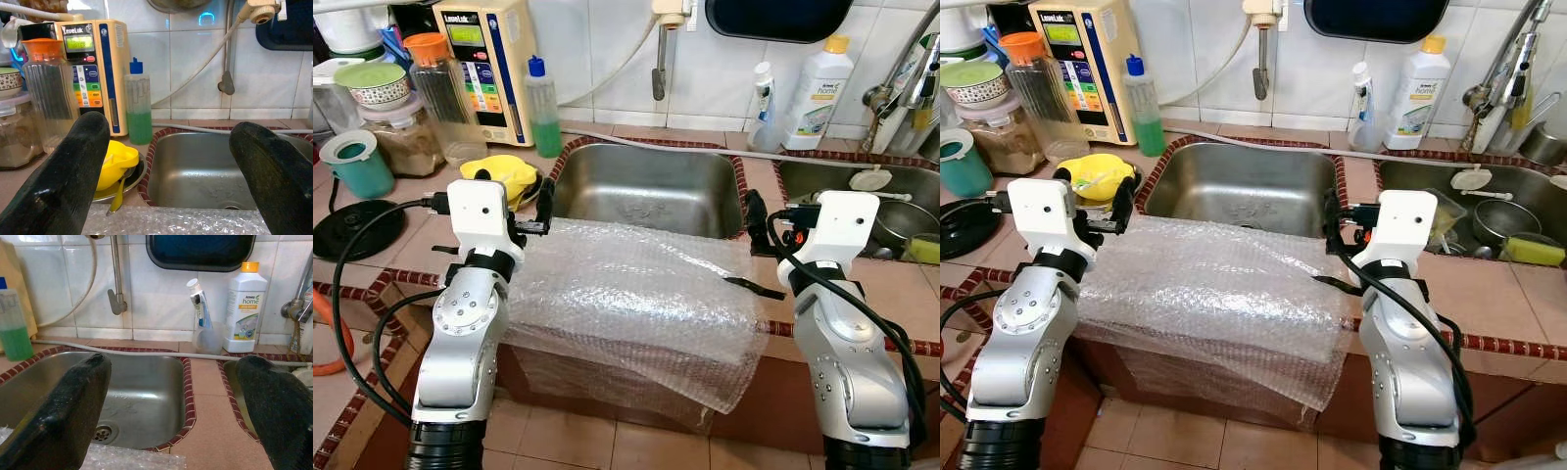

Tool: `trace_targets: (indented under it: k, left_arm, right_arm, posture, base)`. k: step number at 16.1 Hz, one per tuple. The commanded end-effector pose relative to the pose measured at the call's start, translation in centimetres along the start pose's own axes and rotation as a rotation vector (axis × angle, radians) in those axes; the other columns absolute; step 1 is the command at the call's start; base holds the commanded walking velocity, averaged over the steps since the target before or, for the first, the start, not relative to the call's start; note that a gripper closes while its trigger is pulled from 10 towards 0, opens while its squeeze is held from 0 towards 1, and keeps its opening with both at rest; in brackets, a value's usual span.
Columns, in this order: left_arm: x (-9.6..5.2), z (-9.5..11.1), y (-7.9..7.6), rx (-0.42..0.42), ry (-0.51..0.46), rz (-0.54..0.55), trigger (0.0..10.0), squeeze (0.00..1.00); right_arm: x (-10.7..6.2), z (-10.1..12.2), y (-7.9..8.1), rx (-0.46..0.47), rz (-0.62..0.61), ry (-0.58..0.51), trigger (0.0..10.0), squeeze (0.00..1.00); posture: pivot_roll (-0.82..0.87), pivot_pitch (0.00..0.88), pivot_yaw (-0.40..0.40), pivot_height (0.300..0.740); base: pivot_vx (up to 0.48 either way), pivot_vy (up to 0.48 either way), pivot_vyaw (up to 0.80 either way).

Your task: Kitchen organization

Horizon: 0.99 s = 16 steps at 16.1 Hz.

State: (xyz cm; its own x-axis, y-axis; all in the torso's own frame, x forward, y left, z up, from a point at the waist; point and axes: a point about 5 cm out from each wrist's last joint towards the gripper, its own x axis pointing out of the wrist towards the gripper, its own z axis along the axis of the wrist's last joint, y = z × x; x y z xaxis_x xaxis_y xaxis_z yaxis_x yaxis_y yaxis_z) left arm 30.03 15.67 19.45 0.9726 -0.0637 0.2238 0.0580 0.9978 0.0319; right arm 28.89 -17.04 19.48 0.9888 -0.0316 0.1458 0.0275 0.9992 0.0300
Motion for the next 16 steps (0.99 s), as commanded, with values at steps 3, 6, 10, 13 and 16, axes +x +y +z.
trace_targets:
  k: [3, 6, 10, 13, 16]
  left_arm:
    - [0.19, 0.51, -0.19, -0.011, -0.019, -0.021, 10.0, 0.00]
    - [0.26, 0.56, -0.34, -0.017, -0.021, -0.028, 10.0, 0.00]
    - [0.21, 0.53, -0.58, -0.025, -0.020, -0.037, 10.0, 0.00]
    - [0.16, 0.44, -0.68, -0.030, -0.016, -0.039, 10.0, 0.00]
    - [0.09, 0.35, -0.74, -0.033, -0.011, -0.041, 10.0, 0.00]
  right_arm:
    - [0.02, 0.50, 0.57, 0.020, 0.047, -0.005, 10.0, 0.00]
    - [-0.18, 0.45, 0.64, 0.034, 0.063, -0.005, 10.0, 0.00]
    - [0.03, 0.50, 0.22, -0.026, 0.040, -0.013, 10.0, 0.00]
    - [0.05, 0.41, 0.49, -0.032, 0.054, -0.012, 10.0, 0.00]
    - [0.03, 0.34, 0.95, -0.047, 0.067, -0.030, 10.0, 0.00]
  posture:
    - [0.00, 0.000, 0.030, 0.740]
    - [0.00, 0.000, 0.032, 0.740]
    - [0.00, 0.000, 0.028, 0.740]
    - [0.00, 0.000, 0.027, 0.740]
    - [0.00, 0.000, 0.027, 0.740]
  base:
    - [0.000, 0.000, 0.00]
    - [0.000, 0.000, 0.00]
    - [0.066, 0.000, 0.00]
    - [0.260, 0.000, 0.00]
    - [0.266, 0.000, 0.00]
